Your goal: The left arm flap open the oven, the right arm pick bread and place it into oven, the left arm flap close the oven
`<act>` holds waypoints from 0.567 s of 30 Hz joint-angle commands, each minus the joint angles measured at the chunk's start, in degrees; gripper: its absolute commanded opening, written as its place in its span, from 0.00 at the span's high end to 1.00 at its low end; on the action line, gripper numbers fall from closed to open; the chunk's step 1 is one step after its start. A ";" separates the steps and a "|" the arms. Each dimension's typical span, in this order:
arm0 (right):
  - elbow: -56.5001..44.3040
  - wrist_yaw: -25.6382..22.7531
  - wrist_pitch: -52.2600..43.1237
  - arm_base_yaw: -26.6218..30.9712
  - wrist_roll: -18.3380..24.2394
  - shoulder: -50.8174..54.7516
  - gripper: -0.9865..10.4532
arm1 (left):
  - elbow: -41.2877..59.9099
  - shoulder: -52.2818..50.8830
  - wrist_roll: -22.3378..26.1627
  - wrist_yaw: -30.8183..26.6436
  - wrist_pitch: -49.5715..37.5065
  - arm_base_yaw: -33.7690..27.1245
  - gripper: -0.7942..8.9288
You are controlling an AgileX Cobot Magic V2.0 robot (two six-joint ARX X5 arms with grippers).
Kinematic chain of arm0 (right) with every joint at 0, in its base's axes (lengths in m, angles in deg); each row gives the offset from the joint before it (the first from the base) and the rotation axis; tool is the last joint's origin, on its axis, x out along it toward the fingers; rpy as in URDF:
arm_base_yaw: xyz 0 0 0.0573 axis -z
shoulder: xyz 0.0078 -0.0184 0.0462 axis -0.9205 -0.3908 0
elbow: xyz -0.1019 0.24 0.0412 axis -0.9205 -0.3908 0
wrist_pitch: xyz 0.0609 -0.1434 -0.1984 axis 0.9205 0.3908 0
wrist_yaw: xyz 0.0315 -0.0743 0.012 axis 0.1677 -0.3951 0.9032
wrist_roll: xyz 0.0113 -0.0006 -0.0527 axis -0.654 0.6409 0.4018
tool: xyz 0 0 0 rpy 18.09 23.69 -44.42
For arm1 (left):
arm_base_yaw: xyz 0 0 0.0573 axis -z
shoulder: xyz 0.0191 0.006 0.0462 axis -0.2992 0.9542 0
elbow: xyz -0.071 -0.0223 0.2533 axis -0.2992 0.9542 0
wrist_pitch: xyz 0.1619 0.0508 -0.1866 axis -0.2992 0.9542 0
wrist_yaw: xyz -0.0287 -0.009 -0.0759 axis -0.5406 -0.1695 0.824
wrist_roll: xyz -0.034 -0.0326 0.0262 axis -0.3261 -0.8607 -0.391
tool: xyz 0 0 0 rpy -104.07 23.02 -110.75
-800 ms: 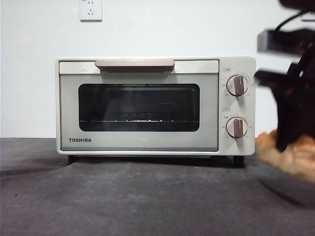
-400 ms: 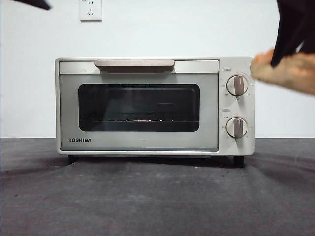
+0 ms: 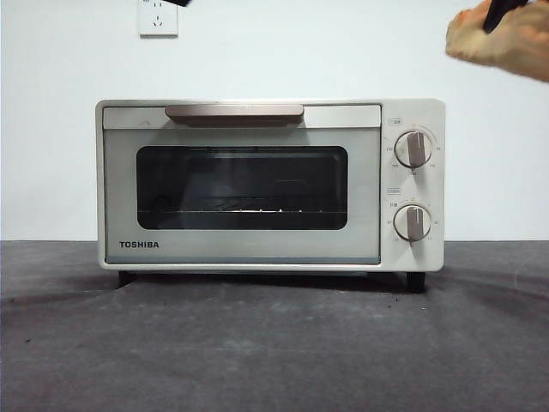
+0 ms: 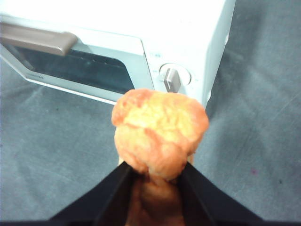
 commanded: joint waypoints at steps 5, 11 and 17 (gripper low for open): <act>1.66 0.00 0.22 -0.35 0.90 2.75 0.80 | -1.36 5.31 0.22 -5.64 -2.14 3.13 0.91; 1.66 0.00 0.37 -0.35 0.92 4.44 0.80 | -1.36 8.92 1.81 -10.45 -4.42 5.60 0.91; 1.66 0.00 0.37 -0.35 0.98 4.42 0.80 | -1.36 11.87 3.65 -13.88 -4.92 7.32 0.91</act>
